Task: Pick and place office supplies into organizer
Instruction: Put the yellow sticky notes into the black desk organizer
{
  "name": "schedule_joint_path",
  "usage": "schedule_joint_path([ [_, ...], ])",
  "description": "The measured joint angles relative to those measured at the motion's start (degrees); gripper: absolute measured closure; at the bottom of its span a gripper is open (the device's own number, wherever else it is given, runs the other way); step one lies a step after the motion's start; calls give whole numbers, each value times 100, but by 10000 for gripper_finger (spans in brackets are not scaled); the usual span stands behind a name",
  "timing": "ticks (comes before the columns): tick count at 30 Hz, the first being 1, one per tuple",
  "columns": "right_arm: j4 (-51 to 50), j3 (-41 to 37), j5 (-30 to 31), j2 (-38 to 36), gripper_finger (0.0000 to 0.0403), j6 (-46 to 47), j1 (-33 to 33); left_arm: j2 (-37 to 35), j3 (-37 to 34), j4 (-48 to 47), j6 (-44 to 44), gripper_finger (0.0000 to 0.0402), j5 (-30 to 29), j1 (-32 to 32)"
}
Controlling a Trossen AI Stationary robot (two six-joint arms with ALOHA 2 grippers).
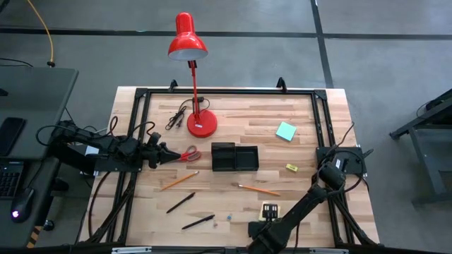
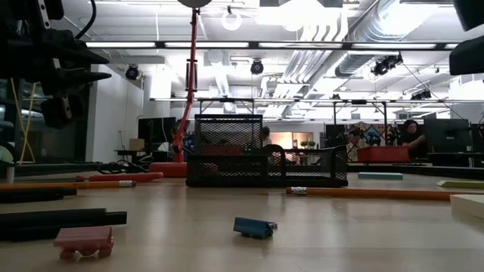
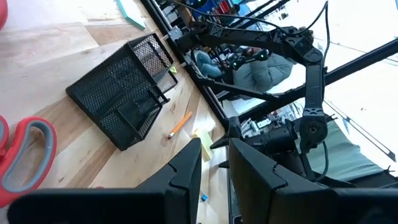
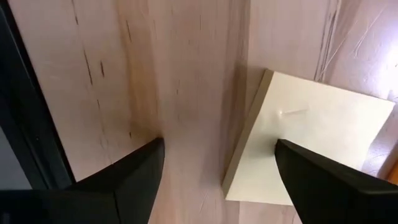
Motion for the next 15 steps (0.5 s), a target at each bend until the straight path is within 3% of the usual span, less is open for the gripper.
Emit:
schedule_joint_path([
  [3, 64, -5, 26, 4, 147, -25, -58, 0, 2, 4, 31, 328, -46, 0],
  [6, 85, -22, -13, 11, 205, -87, -163, 0, 1, 11, 36, 328, -102, 0],
  [11, 138, -28, -138, 4, 368, -201, -313, 0, 0, 11, 35, 328, -109, 0],
  [15, 271, -23, -110, 4, 394, -278, -354, 0, 0, 11, 39, 328, -114, -2],
])
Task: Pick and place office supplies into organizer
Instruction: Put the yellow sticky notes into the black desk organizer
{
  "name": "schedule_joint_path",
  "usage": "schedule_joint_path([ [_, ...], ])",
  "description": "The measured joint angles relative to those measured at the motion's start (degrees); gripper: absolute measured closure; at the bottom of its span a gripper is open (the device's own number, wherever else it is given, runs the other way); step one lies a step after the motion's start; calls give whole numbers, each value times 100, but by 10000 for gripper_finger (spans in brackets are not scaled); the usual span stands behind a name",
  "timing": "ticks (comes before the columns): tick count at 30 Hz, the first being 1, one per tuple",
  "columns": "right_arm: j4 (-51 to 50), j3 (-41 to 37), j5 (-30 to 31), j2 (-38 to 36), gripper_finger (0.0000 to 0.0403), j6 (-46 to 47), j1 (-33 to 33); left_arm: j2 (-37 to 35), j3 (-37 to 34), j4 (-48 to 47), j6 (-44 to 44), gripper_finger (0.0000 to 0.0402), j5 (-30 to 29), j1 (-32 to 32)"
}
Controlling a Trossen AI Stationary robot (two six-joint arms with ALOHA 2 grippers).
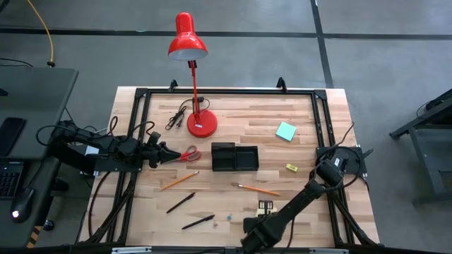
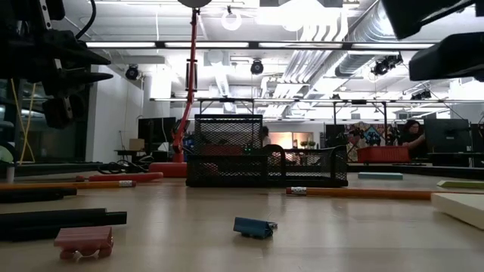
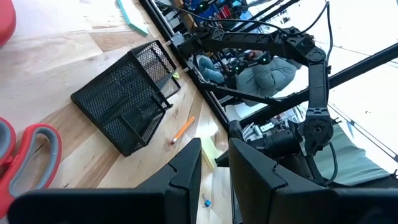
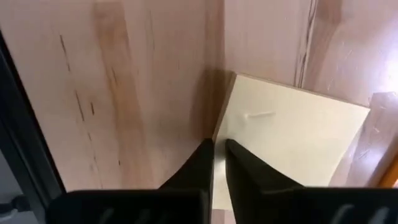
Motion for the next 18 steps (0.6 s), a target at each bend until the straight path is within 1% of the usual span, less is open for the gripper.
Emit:
schedule_joint_path([
  [5, -94, 151, -1, 15, 401, -88, -13, 0, 2, 0, 51, 328, 9, 0],
  [8, -393, 530, 380, 73, 402, -123, -4, 0, 1, 0, 57, 328, 9, 1],
  [13, -701, 1029, 650, 78, 402, -83, -110, 2, 2, 0, 163, 328, 12, 0],
  [18, -1243, 1189, 843, 73, 402, 49, -155, 2, 1, 0, 163, 328, 15, 1],
])
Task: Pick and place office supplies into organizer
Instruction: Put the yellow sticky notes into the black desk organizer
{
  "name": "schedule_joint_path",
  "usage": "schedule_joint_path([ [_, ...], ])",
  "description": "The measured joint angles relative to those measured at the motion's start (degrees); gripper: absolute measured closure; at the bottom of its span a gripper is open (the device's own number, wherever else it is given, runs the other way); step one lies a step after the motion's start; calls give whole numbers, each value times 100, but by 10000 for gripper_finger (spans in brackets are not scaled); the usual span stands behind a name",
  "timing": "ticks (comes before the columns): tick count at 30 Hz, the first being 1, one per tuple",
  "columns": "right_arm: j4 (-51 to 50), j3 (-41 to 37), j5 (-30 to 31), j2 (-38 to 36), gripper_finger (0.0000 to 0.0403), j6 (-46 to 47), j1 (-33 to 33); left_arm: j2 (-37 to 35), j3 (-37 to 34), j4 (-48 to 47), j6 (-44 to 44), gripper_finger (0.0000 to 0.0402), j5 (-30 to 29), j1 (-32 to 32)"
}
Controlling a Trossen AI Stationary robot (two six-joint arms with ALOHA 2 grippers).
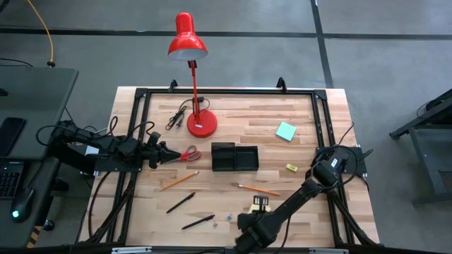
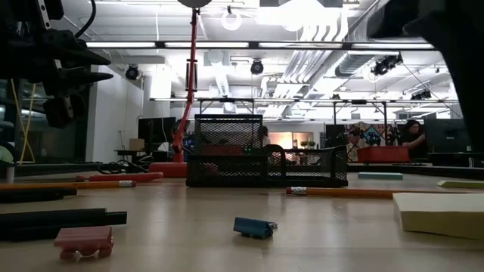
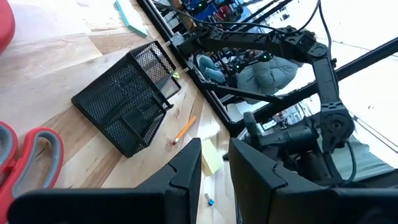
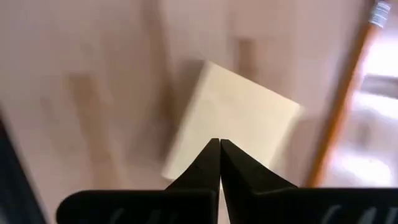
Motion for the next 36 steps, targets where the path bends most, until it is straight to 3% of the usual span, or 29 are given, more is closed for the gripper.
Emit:
schedule_joint_path([
  [8, -18, 29, -362, -5, 402, 77, 12, -2, 0, -2, -20, 328, 129, -1],
  [13, -19, 29, -169, -190, 388, 764, 72, -2, 0, -4, -14, 328, 122, -1],
  [19, 183, 24, -520, -470, 308, 1635, -91, -2, -1, -4, -1, 328, 120, 0],
  [27, 46, 33, -209, -1149, 164, 2672, -98, -2, 1, 0, 117, 328, 127, 1],
  [31, 26, 33, -280, -1321, 150, 2995, -100, -2, 1, 8, 163, 328, 121, 0],
  [36, 1, 34, -237, -1418, 164, 3311, 10, 0, -1, 3, 468, 328, 101, 1],
])
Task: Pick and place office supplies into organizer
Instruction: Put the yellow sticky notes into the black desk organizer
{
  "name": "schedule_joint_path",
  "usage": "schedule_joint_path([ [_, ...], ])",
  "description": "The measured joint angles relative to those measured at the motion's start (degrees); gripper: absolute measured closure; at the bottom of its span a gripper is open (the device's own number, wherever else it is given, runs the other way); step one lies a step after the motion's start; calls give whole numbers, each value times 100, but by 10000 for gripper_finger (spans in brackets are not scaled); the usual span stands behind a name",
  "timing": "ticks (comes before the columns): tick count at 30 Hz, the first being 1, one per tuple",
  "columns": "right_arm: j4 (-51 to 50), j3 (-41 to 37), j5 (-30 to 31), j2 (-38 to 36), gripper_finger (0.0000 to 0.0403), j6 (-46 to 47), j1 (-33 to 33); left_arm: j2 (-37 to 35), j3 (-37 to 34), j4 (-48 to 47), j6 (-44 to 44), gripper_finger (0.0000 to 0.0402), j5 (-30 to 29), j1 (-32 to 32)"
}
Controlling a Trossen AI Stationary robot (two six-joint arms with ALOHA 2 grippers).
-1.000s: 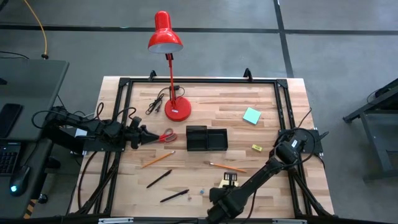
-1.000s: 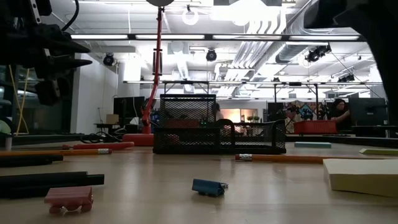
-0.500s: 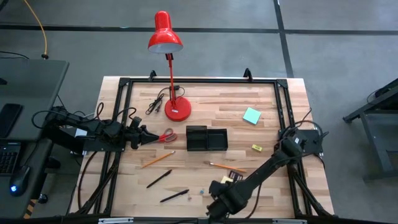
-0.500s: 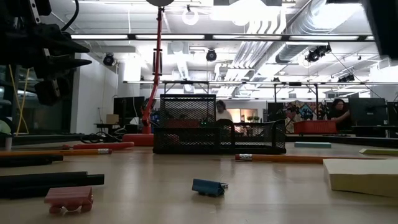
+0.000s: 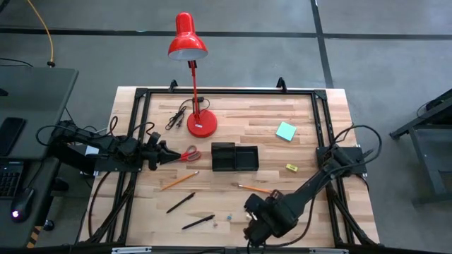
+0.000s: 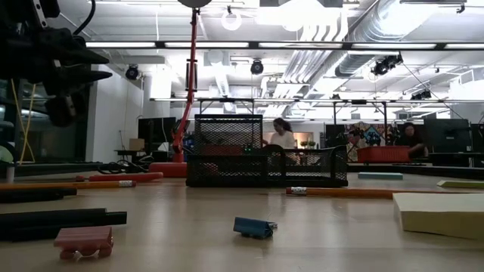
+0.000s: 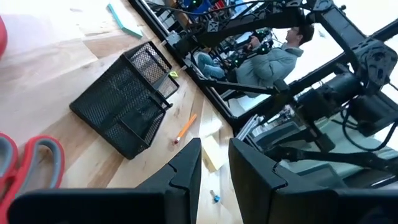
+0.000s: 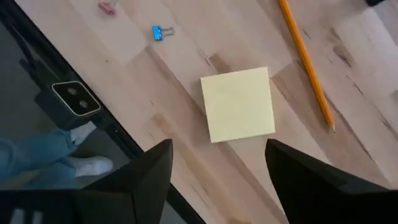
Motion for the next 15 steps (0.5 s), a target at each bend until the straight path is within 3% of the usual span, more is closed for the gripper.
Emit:
schedule_joint_path([
  [8, 1879, -1018, 116, -270, 193, 762, 514, 79, 0, 23, 62, 328, -370, 0],
  [12, 2025, -1815, 873, -984, 198, 1680, 772, 132, 0, 42, 112, 328, -515, -2],
  [15, 3352, -3037, 1660, -1656, 196, 2820, 996, 171, 0, 47, 94, 328, -607, 0],
])
